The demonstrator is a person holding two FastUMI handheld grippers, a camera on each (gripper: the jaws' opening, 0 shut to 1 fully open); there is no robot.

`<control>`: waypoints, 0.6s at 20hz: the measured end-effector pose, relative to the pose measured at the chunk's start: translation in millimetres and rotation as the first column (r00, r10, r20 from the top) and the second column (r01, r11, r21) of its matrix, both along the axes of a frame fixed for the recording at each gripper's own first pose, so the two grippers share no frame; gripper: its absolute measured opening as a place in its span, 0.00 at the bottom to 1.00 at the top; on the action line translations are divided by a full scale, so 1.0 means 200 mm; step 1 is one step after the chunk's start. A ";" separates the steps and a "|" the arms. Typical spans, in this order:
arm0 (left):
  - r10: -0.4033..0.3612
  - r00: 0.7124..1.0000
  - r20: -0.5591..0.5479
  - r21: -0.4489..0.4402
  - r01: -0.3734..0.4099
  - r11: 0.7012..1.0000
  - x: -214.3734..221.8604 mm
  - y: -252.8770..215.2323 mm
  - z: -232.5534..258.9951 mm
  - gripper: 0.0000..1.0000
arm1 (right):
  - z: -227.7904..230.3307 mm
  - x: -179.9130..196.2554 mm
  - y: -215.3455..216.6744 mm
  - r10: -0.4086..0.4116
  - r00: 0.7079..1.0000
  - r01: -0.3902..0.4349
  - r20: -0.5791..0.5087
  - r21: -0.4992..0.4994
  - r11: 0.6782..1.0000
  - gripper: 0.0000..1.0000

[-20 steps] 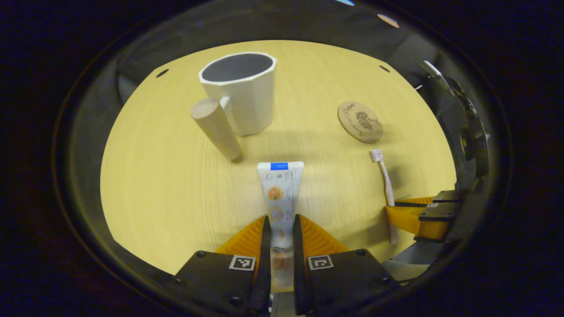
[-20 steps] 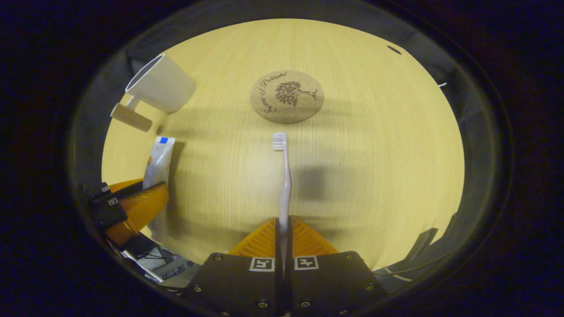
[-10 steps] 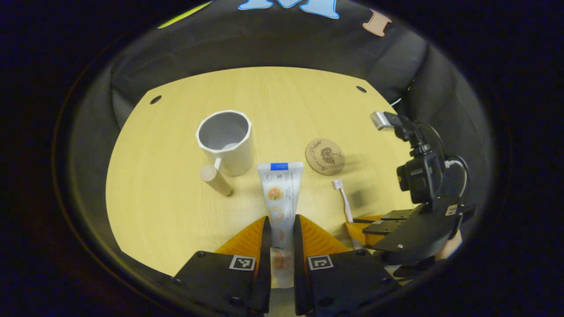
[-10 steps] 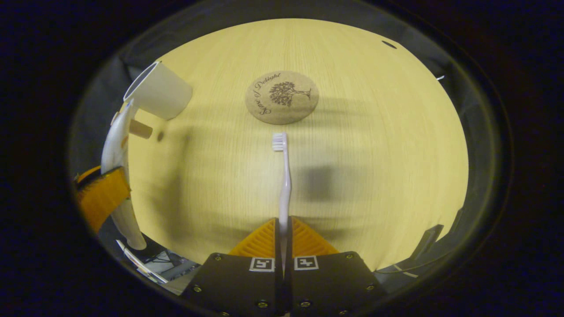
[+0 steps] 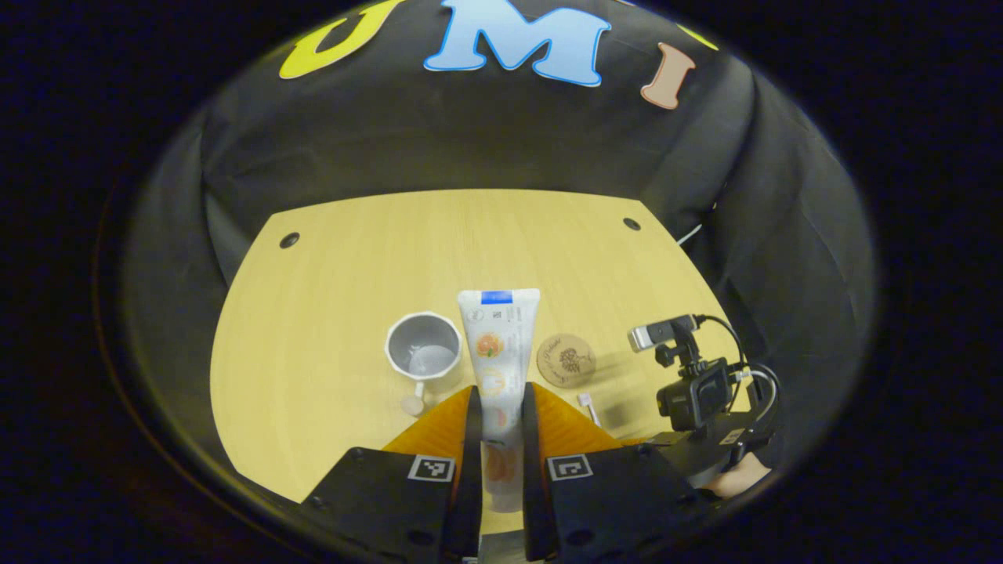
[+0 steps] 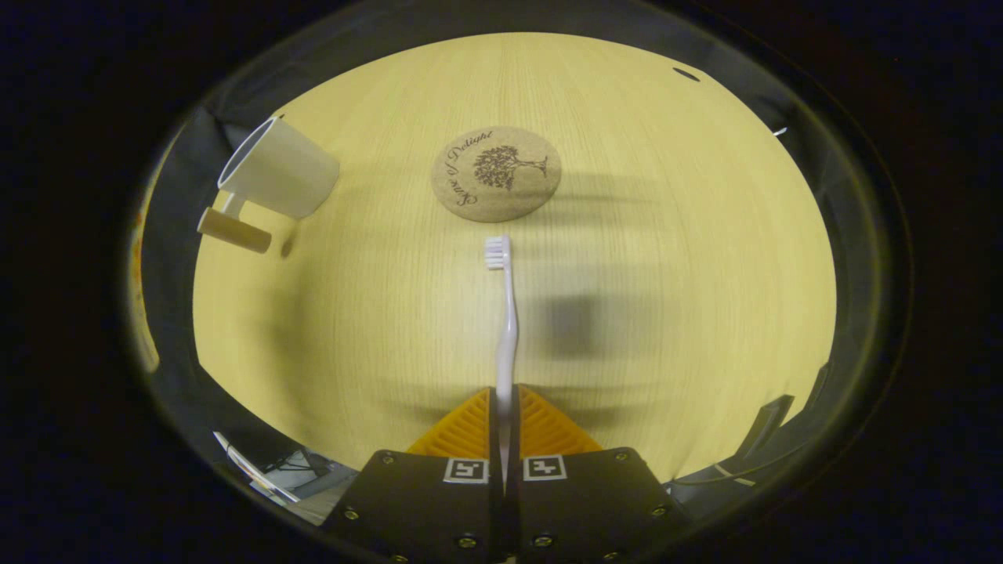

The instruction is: Put the toothbrush and toothpaste on the desktop into the cup, then pick up the cup and place it on the coaster on the desktop.

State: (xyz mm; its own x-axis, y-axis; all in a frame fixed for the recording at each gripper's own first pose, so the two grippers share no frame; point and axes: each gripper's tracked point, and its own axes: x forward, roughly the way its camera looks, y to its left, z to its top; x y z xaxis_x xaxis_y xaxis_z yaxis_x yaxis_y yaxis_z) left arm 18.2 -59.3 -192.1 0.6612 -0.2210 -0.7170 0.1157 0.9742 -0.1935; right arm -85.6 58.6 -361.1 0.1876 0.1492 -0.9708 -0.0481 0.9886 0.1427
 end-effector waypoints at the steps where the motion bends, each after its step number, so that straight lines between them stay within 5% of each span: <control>1: 0.006 1.000 0.014 0.010 -0.006 1.000 0.05 0.03 0.02 0.28 | 0.00 0.00 0.00 0.000 1.000 0.000 0.001 0.000 1.000 0.02; 12: 0.016 0.993 0.116 0.061 -0.024 0.998 0.51 0.21 0.01 0.29 | -0.01 0.00 0.00 0.023 0.999 -0.022 0.037 -0.024 0.999 0.02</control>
